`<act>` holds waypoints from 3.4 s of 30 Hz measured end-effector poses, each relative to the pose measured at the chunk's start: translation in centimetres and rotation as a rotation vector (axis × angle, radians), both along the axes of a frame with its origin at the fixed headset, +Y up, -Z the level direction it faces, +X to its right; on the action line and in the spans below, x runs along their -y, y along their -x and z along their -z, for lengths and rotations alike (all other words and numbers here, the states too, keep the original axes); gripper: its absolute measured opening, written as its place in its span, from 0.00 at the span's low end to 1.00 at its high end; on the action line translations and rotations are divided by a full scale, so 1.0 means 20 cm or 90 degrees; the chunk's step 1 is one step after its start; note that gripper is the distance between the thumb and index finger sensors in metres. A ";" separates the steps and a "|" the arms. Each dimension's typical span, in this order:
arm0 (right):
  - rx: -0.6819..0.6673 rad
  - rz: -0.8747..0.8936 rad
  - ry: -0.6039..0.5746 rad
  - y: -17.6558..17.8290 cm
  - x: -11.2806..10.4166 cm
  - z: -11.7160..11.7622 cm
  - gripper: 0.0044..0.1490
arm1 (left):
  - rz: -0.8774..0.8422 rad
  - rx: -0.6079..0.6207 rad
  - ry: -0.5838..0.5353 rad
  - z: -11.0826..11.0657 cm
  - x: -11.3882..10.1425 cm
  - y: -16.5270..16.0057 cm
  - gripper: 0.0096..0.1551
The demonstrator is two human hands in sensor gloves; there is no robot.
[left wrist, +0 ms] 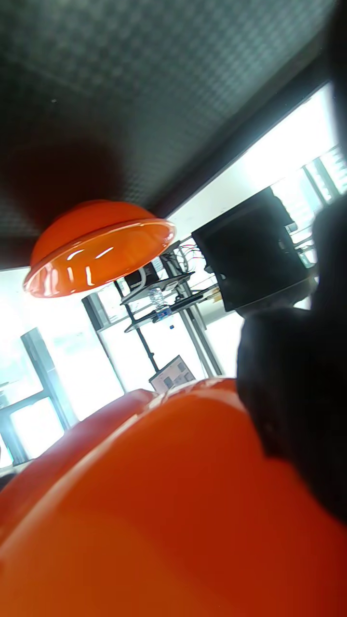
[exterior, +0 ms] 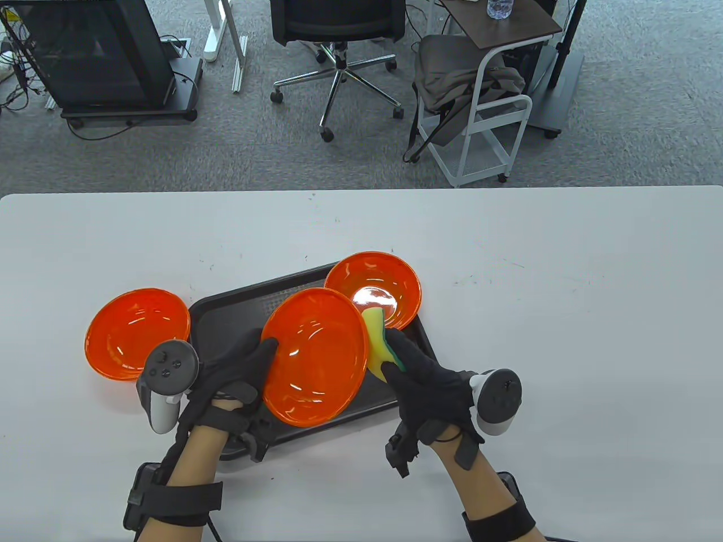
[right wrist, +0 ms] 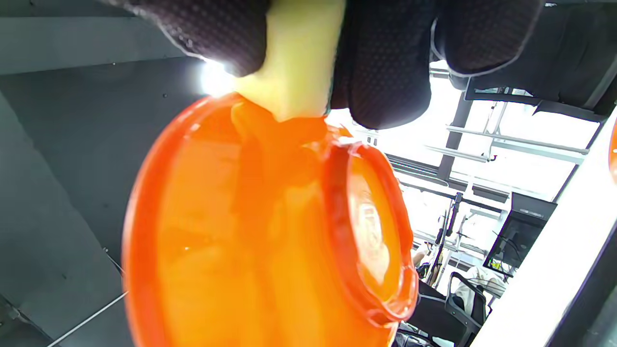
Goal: Wipe bowl with sponge
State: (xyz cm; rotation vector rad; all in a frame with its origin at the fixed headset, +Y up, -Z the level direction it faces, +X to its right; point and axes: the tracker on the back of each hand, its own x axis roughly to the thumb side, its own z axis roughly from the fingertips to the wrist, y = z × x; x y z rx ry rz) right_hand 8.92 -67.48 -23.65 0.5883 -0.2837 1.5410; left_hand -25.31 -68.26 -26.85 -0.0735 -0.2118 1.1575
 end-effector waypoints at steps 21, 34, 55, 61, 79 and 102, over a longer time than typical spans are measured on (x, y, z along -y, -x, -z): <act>-0.207 0.038 0.166 0.17 0.18 0.05 0.32 | -0.071 0.146 -0.022 -0.04 -0.01 -0.20 0.33; -0.310 0.000 0.163 0.32 0.13 -0.04 0.33 | -0.103 -0.045 -0.078 -0.04 -0.02 -0.05 0.32; -0.055 0.038 0.016 0.05 -0.01 -0.02 0.31 | -0.038 -0.063 -0.034 -0.02 0.01 0.02 0.32; -0.041 0.047 0.019 0.04 0.00 -0.02 0.31 | -0.054 -0.002 -0.020 -0.03 0.01 -0.05 0.31; -0.095 -0.028 0.058 0.16 0.06 -0.02 0.33 | -0.110 0.045 -0.066 -0.06 -0.02 -0.19 0.31; -0.098 0.031 0.027 0.11 0.02 -0.03 0.31 | -0.096 0.026 -0.009 -0.05 -0.01 -0.13 0.31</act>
